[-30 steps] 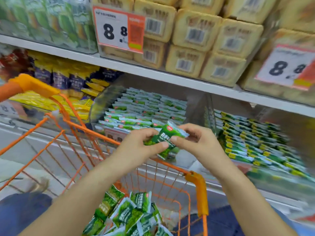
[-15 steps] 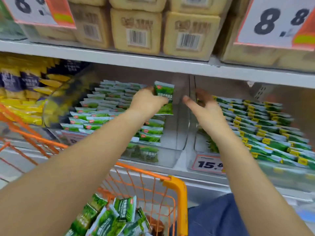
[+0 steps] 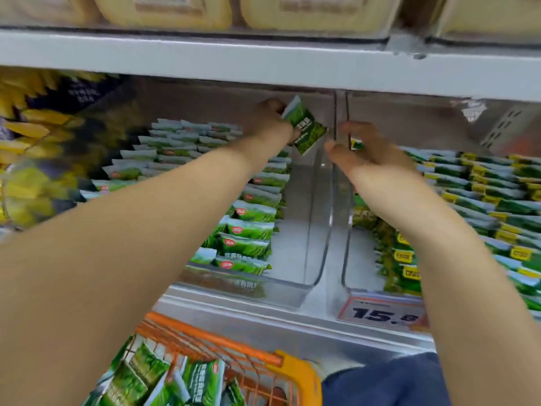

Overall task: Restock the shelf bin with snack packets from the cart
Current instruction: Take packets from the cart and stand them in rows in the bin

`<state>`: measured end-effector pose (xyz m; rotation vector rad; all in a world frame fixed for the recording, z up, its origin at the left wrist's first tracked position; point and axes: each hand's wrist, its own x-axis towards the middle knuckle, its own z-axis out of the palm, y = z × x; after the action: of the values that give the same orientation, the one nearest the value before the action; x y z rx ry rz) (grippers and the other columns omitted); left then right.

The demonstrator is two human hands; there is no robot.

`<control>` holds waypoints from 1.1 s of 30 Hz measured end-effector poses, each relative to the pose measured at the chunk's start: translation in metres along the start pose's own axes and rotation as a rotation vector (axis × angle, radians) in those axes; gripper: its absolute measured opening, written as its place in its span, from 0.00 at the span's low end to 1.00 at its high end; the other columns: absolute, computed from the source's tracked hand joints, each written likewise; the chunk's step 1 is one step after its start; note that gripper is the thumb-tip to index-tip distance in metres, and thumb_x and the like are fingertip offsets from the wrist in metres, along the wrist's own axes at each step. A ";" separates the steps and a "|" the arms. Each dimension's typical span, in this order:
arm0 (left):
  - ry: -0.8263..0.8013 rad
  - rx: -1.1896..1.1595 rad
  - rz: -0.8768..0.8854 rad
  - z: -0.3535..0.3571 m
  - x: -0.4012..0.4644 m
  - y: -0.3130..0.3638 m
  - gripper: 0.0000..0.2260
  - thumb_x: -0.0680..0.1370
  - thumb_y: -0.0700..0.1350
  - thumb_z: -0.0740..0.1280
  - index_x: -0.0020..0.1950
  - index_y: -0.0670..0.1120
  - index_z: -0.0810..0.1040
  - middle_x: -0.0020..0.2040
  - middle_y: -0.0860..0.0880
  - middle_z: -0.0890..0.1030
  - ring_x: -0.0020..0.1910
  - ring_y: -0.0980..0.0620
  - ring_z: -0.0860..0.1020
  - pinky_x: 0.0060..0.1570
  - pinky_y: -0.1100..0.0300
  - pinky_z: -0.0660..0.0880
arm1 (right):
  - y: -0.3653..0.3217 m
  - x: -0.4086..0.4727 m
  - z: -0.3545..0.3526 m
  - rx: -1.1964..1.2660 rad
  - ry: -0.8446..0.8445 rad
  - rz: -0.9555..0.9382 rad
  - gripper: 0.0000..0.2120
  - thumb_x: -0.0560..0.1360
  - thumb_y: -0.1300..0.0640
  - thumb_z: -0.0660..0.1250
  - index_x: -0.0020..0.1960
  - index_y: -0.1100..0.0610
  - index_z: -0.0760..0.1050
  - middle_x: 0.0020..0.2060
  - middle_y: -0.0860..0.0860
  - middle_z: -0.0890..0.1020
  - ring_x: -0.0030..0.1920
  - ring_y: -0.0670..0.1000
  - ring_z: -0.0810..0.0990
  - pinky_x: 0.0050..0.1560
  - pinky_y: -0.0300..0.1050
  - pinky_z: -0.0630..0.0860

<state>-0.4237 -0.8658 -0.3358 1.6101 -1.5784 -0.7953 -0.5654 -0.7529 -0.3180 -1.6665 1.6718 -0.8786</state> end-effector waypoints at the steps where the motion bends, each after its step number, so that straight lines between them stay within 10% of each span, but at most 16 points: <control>1: 0.031 0.122 0.056 0.001 0.004 -0.005 0.15 0.75 0.39 0.71 0.60 0.42 0.74 0.52 0.48 0.75 0.51 0.53 0.74 0.41 0.67 0.66 | -0.001 0.000 0.000 -0.015 0.010 0.004 0.18 0.78 0.40 0.58 0.67 0.40 0.65 0.48 0.45 0.76 0.44 0.47 0.75 0.44 0.43 0.68; 15: 0.001 0.712 0.466 0.023 0.019 -0.010 0.10 0.74 0.39 0.68 0.53 0.51 0.79 0.54 0.48 0.80 0.57 0.45 0.74 0.44 0.59 0.66 | -0.011 -0.002 0.007 -0.092 0.053 0.024 0.17 0.79 0.43 0.57 0.66 0.44 0.66 0.45 0.51 0.80 0.50 0.56 0.77 0.51 0.49 0.73; 33: 0.064 0.865 0.321 0.039 0.023 -0.025 0.11 0.78 0.49 0.66 0.59 0.50 0.78 0.56 0.46 0.80 0.60 0.44 0.73 0.59 0.53 0.65 | -0.009 -0.001 0.009 -0.106 0.082 0.023 0.16 0.80 0.43 0.55 0.67 0.42 0.66 0.47 0.51 0.79 0.51 0.56 0.76 0.47 0.47 0.70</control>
<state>-0.4418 -0.8929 -0.3760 1.8214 -2.2174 0.1608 -0.5524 -0.7522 -0.3161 -1.6976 1.8182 -0.8718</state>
